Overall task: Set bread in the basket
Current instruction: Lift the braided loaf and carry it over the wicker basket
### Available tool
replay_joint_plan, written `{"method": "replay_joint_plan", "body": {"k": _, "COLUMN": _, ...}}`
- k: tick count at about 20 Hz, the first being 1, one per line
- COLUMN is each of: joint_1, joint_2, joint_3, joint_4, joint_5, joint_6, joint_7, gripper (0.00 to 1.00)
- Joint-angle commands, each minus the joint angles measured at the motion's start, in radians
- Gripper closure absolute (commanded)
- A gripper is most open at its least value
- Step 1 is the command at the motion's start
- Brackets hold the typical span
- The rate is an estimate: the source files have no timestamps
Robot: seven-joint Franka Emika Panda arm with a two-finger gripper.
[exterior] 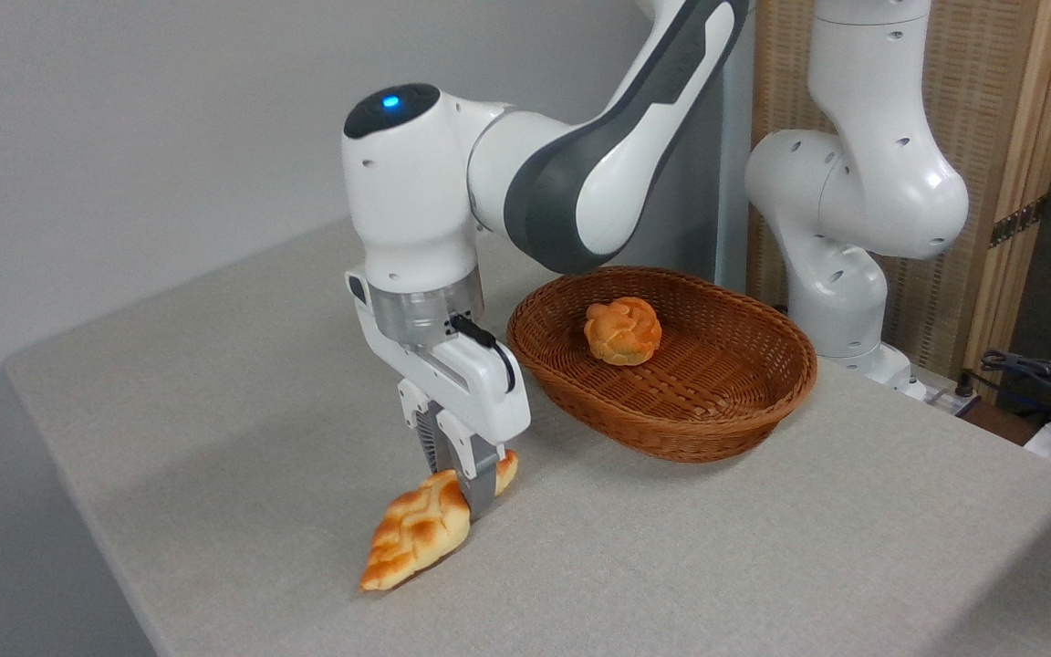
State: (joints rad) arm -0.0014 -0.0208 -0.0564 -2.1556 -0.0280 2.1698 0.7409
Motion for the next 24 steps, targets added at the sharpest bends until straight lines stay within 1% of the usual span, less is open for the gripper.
{"method": "replay_joint_plan", "body": {"k": 1, "joint_1": 0.004, "joint_2": -0.095, "joint_3": 0.038, "joint_4": 0.037, "joint_5": -0.015, "joint_6": -0.15, "joint_7": 0.041, "gripper": 0.82}}
{"method": "replay_joint_plan", "body": {"k": 3, "joint_1": 0.003, "joint_2": -0.172, "joint_3": 0.044, "joint_4": 0.036, "joint_5": -0.032, "joint_6": -0.278, "joint_7": 0.102, "gripper": 0.82}}
{"method": "replay_joint_plan", "body": {"k": 5, "joint_1": 0.0, "joint_2": -0.247, "joint_3": 0.07, "joint_4": 0.034, "joint_5": -0.03, "joint_6": -0.393, "joint_7": 0.117, "gripper": 0.81}}
{"method": "replay_joint_plan", "body": {"k": 7, "joint_1": 0.001, "joint_2": -0.319, "joint_3": 0.069, "joint_4": 0.023, "joint_5": -0.029, "joint_6": -0.52, "joint_7": 0.13, "gripper": 0.8}}
{"method": "replay_joint_plan", "body": {"k": 8, "joint_1": 0.001, "joint_2": -0.346, "joint_3": 0.07, "joint_4": 0.004, "joint_5": -0.029, "joint_6": -0.554, "joint_7": 0.153, "gripper": 0.8}}
{"method": "replay_joint_plan", "body": {"k": 10, "joint_1": 0.0, "joint_2": -0.398, "joint_3": 0.072, "joint_4": -0.064, "joint_5": -0.029, "joint_6": -0.556, "joint_7": 0.169, "gripper": 0.8}}
{"method": "replay_joint_plan", "body": {"k": 11, "joint_1": -0.002, "joint_2": -0.416, "joint_3": 0.075, "joint_4": -0.116, "joint_5": -0.02, "joint_6": -0.545, "joint_7": 0.173, "gripper": 0.8}}
{"method": "replay_joint_plan", "body": {"k": 13, "joint_1": -0.028, "joint_2": -0.483, "joint_3": 0.078, "joint_4": -0.22, "joint_5": -0.004, "joint_6": -0.504, "joint_7": 0.178, "gripper": 0.8}}
{"method": "replay_joint_plan", "body": {"k": 15, "joint_1": -0.052, "joint_2": -0.577, "joint_3": 0.118, "joint_4": -0.317, "joint_5": 0.005, "joint_6": -0.476, "joint_7": 0.181, "gripper": 0.75}}
{"method": "replay_joint_plan", "body": {"k": 16, "joint_1": -0.052, "joint_2": -0.605, "joint_3": 0.128, "joint_4": -0.351, "joint_5": 0.005, "joint_6": -0.473, "joint_7": 0.19, "gripper": 0.75}}
{"method": "replay_joint_plan", "body": {"k": 17, "joint_1": -0.054, "joint_2": -0.616, "joint_3": 0.13, "joint_4": -0.375, "joint_5": 0.005, "joint_6": -0.473, "joint_7": 0.198, "gripper": 0.75}}
{"method": "replay_joint_plan", "body": {"k": 20, "joint_1": -0.066, "joint_2": -0.622, "joint_3": 0.13, "joint_4": -0.398, "joint_5": 0.006, "joint_6": -0.475, "joint_7": 0.205, "gripper": 0.74}}
{"method": "replay_joint_plan", "body": {"k": 22, "joint_1": -0.072, "joint_2": -0.617, "joint_3": 0.13, "joint_4": -0.412, "joint_5": 0.006, "joint_6": -0.475, "joint_7": 0.207, "gripper": 0.68}}
{"method": "replay_joint_plan", "body": {"k": 23, "joint_1": -0.074, "joint_2": -0.614, "joint_3": 0.13, "joint_4": -0.418, "joint_5": 0.006, "joint_6": -0.475, "joint_7": 0.207, "gripper": 0.51}}
{"method": "replay_joint_plan", "body": {"k": 24, "joint_1": -0.074, "joint_2": -0.611, "joint_3": 0.132, "joint_4": -0.42, "joint_5": 0.006, "joint_6": -0.475, "joint_7": 0.207, "gripper": 0.36}}
